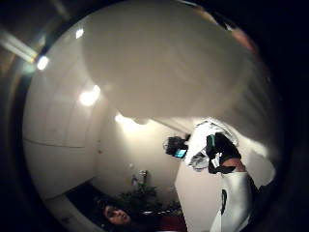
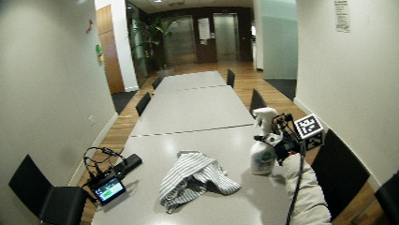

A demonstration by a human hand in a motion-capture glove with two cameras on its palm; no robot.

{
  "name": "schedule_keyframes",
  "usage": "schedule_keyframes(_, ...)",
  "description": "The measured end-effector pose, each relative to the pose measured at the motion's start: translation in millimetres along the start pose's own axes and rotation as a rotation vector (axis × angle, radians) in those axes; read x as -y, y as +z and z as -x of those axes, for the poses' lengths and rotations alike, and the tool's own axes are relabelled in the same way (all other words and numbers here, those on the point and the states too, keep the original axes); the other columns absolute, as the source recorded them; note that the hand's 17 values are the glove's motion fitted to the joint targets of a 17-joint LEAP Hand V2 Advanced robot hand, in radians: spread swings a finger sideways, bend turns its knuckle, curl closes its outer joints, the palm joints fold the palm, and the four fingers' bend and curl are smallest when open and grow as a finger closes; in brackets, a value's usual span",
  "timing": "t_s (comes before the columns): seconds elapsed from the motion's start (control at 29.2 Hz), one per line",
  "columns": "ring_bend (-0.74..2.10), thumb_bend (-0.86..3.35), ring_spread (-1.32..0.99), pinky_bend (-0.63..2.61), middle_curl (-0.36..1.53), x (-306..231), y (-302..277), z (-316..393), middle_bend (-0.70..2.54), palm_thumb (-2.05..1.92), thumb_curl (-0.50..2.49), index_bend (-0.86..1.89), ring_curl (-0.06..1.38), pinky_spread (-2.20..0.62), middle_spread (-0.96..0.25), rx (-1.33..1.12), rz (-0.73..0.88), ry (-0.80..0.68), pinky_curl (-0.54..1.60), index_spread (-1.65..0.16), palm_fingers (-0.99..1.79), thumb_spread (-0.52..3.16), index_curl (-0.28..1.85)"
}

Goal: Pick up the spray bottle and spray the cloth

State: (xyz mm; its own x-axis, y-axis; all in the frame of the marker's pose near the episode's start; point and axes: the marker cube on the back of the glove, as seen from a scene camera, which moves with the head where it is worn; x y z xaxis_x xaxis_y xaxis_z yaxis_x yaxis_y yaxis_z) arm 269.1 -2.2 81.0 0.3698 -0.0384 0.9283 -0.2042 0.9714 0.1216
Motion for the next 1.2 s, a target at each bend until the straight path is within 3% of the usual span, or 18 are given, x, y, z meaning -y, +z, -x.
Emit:
schedule_keyframes(0.07, 0.46, 0.1, -0.16, 0.43, 0.37, -10, -18, -29, 0.52, 0.99, 0.51, 0.26, 0.29, -0.15, -0.14, 0.069, -0.033, 0.007, 0.28, -0.31, 1.04, 0.72, 0.36)
schedule_keyframes(0.14, 0.47, 0.09, -0.17, 0.42, 0.37, -21, -29, -45, 0.52, 1.02, 0.53, 0.26, 0.3, -0.19, -0.14, 0.129, -0.089, 0.018, 0.28, -0.31, 1.19, 0.63, 0.35)
schedule_keyframes(0.31, 0.62, 0.06, -0.18, 0.4, 0.43, -28, -22, -34, 0.59, 1.07, 0.57, 0.24, 0.4, -0.22, -0.13, 0.106, -0.214, -0.027, 0.35, -0.29, 1.29, 0.51, 0.42)
schedule_keyframes(0.55, 0.65, 0.03, -0.19, 0.4, 0.46, -15, 29, 58, 0.62, 1.11, 0.61, 0.24, 0.45, -0.24, -0.12, -0.467, -0.275, -0.282, 0.39, -0.27, 1.28, 0.4, 0.46)
schedule_keyframes(0.72, 0.66, 0.0, -0.21, 0.41, 0.48, -3, 51, 97, 0.63, 1.12, 0.63, 0.23, 0.46, -0.25, -0.13, -0.845, -0.3, -0.368, 0.41, -0.27, 1.29, 0.34, 0.49)
schedule_keyframes(1.2, 0.66, -0.02, -0.23, 0.43, 0.51, 9, 94, 107, 0.64, 1.13, 0.68, 0.25, 0.49, -0.27, -0.14, -1.354, -0.264, -0.479, 0.44, -0.27, 1.31, 0.22, 0.55)
